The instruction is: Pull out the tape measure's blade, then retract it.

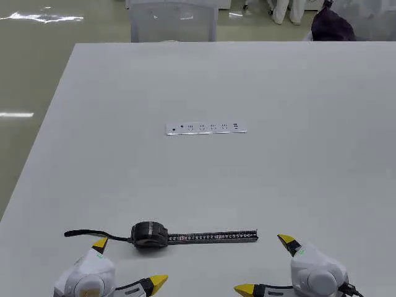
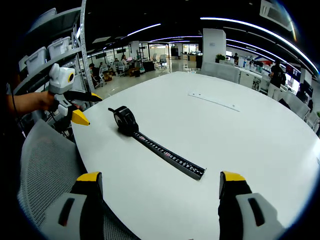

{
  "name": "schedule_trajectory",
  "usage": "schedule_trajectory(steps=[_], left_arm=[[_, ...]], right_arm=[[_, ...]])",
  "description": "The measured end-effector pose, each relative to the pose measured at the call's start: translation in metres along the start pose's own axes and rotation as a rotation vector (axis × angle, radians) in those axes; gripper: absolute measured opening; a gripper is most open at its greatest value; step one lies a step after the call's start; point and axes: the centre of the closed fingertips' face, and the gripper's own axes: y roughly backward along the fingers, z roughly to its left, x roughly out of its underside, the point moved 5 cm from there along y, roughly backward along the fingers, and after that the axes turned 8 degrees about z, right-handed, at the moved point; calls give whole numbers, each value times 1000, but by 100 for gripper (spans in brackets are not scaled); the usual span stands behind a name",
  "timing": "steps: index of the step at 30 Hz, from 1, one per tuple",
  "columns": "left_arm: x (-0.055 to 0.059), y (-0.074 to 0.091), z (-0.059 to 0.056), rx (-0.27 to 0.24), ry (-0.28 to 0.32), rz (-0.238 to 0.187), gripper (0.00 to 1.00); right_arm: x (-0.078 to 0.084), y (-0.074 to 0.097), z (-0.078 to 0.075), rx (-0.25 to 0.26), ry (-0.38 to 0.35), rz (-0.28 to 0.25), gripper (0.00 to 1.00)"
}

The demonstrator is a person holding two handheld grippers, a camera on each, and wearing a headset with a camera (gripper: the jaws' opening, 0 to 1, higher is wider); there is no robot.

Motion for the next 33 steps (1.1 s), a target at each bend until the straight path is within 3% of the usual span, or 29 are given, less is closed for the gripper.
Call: schedule_trajectory(steps=[8, 20, 33], left_arm=[[-2, -8, 0, -19, 48, -26, 99], [2, -23, -9, 0, 100, -31, 99], [10, -37, -13, -35, 154, -31, 96]], right_arm=[[2, -3, 1, -13, 5, 1, 98], [2, -9, -5, -44, 23, -1, 94], [3, -16, -17, -105, 119, 8, 85]])
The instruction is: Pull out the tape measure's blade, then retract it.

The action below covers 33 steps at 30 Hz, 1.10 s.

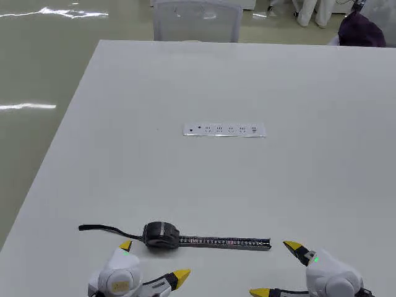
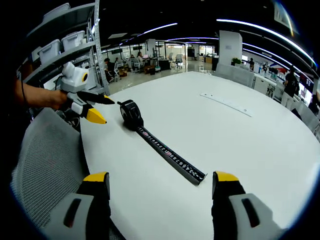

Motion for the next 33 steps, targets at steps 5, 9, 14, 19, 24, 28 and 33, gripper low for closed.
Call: schedule_trajectory(steps=[5, 9, 14, 19, 24, 28, 33], left_arm=[[-1, -6, 0, -16, 18, -6, 94], [-1, -11, 1, -20, 36, -21, 91], [-4, -15, 4, -42, 70, -47, 88], [-4, -21, 9, -59, 86, -47, 88], [-7, -25, 13, -81, 118, -57, 88], [-9, -29, 14, -88, 145, -53, 84], [-11, -36, 15, -106, 188, -62, 84]], right_arm=[[3, -5, -5, -29, 31, 10, 82], [6, -8, -9, -50, 62, 23, 78], [11, -13, -15, -87, 94, 38, 74], [14, -16, -23, -119, 153, 52, 70], [14, -20, -32, -148, 212, 58, 63], [15, -23, -40, -161, 254, 67, 59], [15, -26, -49, -181, 292, 70, 55]])
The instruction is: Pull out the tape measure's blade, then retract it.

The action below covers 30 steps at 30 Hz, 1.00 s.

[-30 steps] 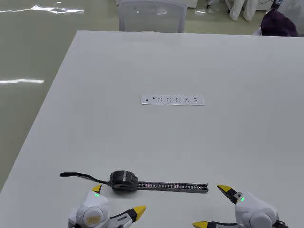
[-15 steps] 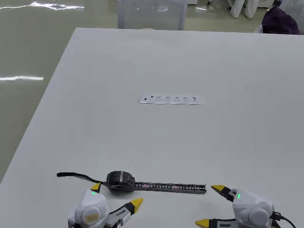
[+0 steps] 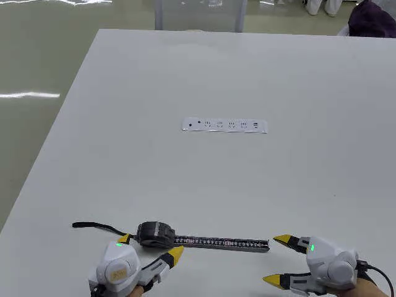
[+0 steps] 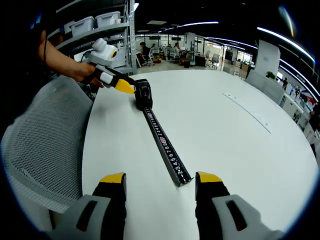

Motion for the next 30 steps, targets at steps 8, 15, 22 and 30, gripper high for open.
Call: schedule_trajectory(steps=[8, 15, 22, 30], left_arm=[[-3, -10, 4, -61, 68, -32, 83], [-5, -18, 5, -71, 83, -29, 80], [-6, -22, 7, -65, 93, -34, 76], [-3, -27, 8, -67, 102, -29, 72]], right_arm=[[4, -5, -14, -32, 46, 9, 47], [8, -13, -26, -49, 57, 11, 38], [15, -26, -37, -73, 80, 45, 32], [21, -38, -43, -104, 101, 61, 26]])
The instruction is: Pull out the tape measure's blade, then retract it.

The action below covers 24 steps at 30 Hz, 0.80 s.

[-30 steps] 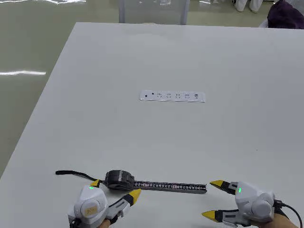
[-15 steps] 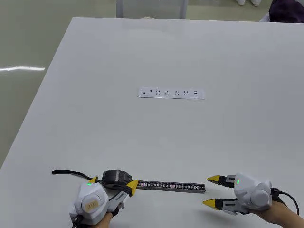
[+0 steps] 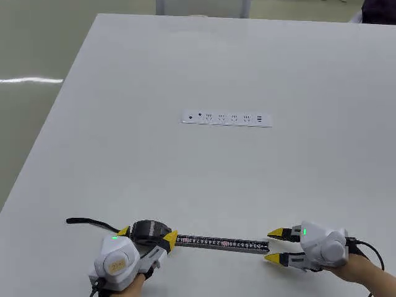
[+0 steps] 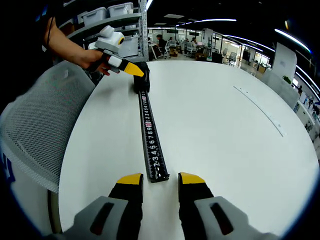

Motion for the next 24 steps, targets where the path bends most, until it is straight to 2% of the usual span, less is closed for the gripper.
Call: schedule_trajectory(steps=[11, 16, 24], left_arm=[[1, -4, -1, -1, 7, 6, 70], [3, -5, 1, -3, 15, 9, 69], [4, -5, 0, -10, 25, 10, 69]], right_arm=[[5, -7, 0, -34, 27, -12, 20], [3, -8, 2, -51, 43, -15, 15], [4, -7, 2, -48, 44, -22, 13]])
